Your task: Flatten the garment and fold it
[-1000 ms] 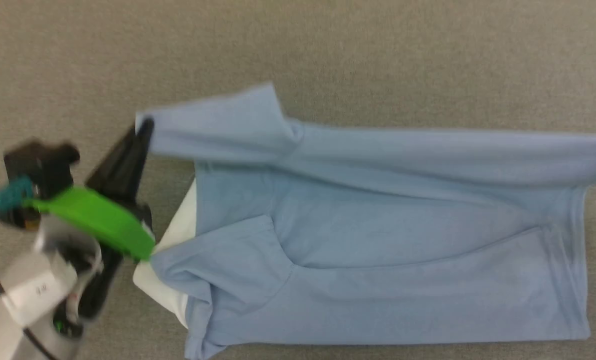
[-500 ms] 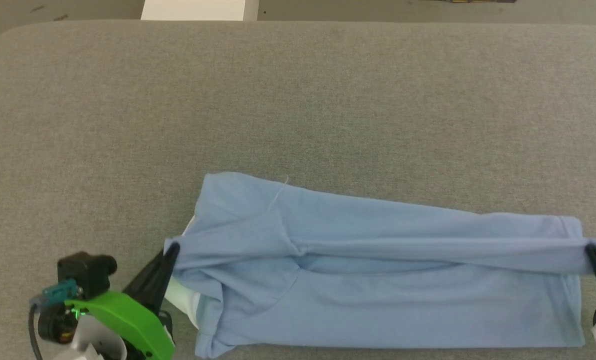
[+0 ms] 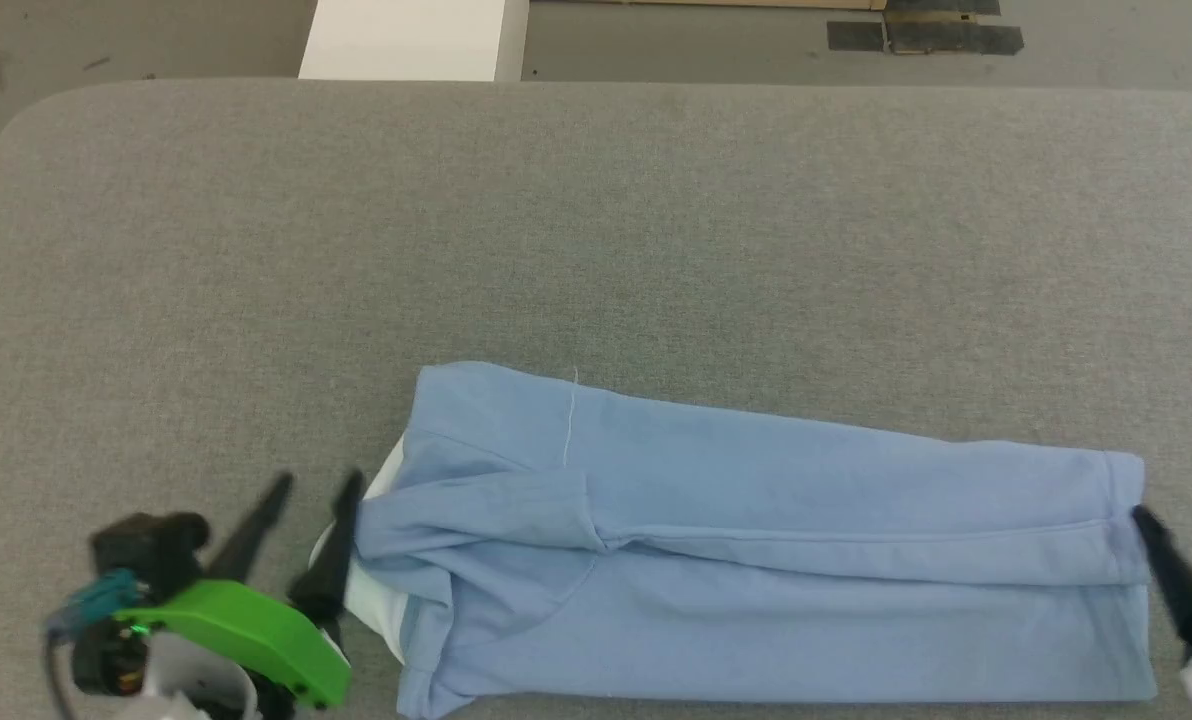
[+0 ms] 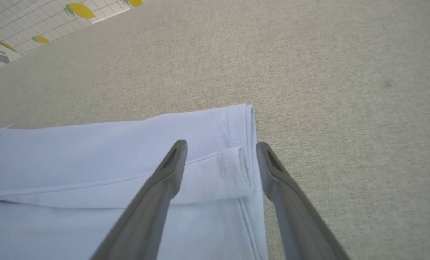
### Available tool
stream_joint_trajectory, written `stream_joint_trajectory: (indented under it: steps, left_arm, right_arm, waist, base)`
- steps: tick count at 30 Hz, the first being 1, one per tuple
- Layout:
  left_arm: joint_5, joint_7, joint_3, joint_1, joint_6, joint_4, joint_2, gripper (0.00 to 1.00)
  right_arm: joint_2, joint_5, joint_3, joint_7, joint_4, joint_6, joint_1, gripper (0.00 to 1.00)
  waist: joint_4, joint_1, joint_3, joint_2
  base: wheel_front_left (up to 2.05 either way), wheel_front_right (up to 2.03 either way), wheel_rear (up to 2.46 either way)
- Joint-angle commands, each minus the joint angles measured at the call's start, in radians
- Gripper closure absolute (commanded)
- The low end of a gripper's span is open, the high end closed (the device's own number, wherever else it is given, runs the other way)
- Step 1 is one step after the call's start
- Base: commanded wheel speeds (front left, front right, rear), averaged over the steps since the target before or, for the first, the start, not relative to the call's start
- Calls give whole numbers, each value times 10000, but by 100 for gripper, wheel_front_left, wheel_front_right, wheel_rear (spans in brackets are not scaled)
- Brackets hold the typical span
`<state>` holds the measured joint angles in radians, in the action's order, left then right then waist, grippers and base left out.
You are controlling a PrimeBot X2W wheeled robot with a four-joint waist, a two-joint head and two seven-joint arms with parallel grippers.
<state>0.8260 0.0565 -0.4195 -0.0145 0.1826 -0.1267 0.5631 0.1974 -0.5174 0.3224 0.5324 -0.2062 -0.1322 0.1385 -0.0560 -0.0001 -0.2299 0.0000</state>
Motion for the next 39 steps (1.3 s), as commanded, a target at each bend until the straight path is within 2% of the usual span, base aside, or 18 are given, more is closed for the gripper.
stream_joint_trajectory:
  steps: [1,7,11,16,22,23,24,25,32,39]
  left_arm:
    - [-77,327,252,106,208,-176,-68,0]
    - [-1257,1669,896,190,1300,-868,-219,0]
    - [-1920,1977,1175,158,1772,-1252,-792,0]
    - [-2778,2038,1114,-24,1837,-1375,-1124,0]
    - [-3189,2045,902,-276,1781,-1241,-1295,0]
    - [-3222,2046,877,-295,1782,-1206,-1302,0]
    - [-3255,2046,851,-308,1783,-1173,-1296,0]
    - [-3288,2039,813,-322,1781,-1132,-1290,0]
    - [-3366,1895,581,-263,1736,-894,-1230,0]
    - [-3405,1855,321,-240,1597,-692,-1225,0]
  right_arm:
    - [-18,-40,198,5,-172,15,-42,0]
    - [-415,662,980,22,-152,15,-275,0]
    - [-825,981,995,122,365,15,-388,0]
    - [-1032,1204,879,109,1185,15,-573,0]
    - [-1069,1268,819,216,2236,15,-771,0]
    - [-1076,1234,860,227,2381,15,-809,11]
    - [-1082,1217,919,245,2488,15,-838,52]
    - [-1096,1208,1013,270,2605,15,-874,98]
    - [-1057,1156,1207,316,2613,15,-1040,100]
    - [-427,1490,2056,145,2431,15,-1330,100]
  waist:
    - [8,1,45,0]
    - [-37,1,-86,0]
    - [-164,1,-233,0]
    - [-313,1,-431,0]
    - [-479,1,-546,0]
    - [-506,1,-548,0]
    - [-529,1,-545,0]
    - [-558,1,-535,0]
    - [-567,1,-274,0]
    - [-483,1,-44,0]
  base:
    - [0,0,0]
    - [0,0,0]
    - [0,0,0]
    - [0,0,0]
    - [0,0,0]
    - [0,0,0]
    - [0,0,0]
    - [0,0,0]
    - [0,0,0]
    - [0,0,0]
